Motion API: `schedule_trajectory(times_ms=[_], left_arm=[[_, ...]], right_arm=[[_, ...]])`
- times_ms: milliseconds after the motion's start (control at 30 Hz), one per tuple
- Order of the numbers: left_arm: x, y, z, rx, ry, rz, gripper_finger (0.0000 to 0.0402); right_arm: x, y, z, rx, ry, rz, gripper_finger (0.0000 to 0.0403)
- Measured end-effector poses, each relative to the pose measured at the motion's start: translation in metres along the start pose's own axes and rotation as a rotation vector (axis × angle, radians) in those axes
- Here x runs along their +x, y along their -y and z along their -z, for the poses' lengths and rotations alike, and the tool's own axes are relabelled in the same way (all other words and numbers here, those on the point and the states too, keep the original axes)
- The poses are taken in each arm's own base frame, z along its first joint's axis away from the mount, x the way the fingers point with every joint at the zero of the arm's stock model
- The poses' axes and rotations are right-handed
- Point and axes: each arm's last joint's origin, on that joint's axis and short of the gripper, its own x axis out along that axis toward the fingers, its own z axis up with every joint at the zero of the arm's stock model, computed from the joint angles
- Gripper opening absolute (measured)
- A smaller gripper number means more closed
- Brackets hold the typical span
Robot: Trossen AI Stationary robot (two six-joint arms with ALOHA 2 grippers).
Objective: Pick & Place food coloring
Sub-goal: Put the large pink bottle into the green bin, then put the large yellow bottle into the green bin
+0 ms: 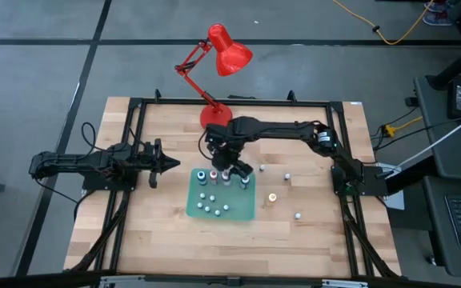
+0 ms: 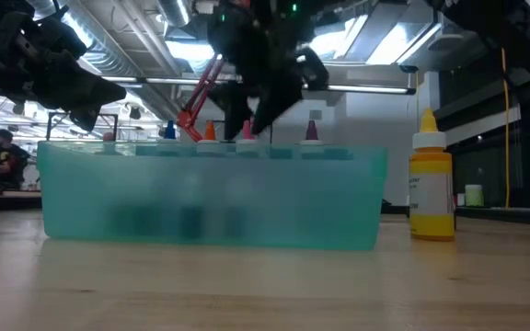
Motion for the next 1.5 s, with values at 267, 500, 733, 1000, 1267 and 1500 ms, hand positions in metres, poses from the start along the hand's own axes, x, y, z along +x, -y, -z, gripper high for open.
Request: schedule_trajectory(times_ms=[267,500,733,1000,1267,1500], left_arm=[[0.000,0.000,0.000,0.000,0.000,0.000,0.0013],[0.000,0.000,0.000,0.000,0.000,0.000,0.0008],[0.000,0.000,0.000,0.000,0.000,0.000,0.0013],[0.000,0.000,0.000,0.000,0.000,0.000,0.0008],[0.000,0.000,0.000,0.000,0.000,0.000,0.0013],[0.000,0.000,0.000,0.000,0.000,0.000,0.0009]], right_arm=[[-0.060,-0.006,-0.028,0.060,-0.032,0.117,0.0221],[-0.098,-0.053,-0.046,0.189,-0.107,0.152,0.0205],[-0.124,-0.116,-0.070,0.323,-0.178,0.173,0.0196],[-0.162,-0.189,-0.097,0.464,-0.067,0.305,0.0192],[-0.196,-0.241,-0.098,0.519,0.045,0.354,0.0192],[-0.195,-0.268,-0.038,0.591,-0.010,0.404,0.0192]])
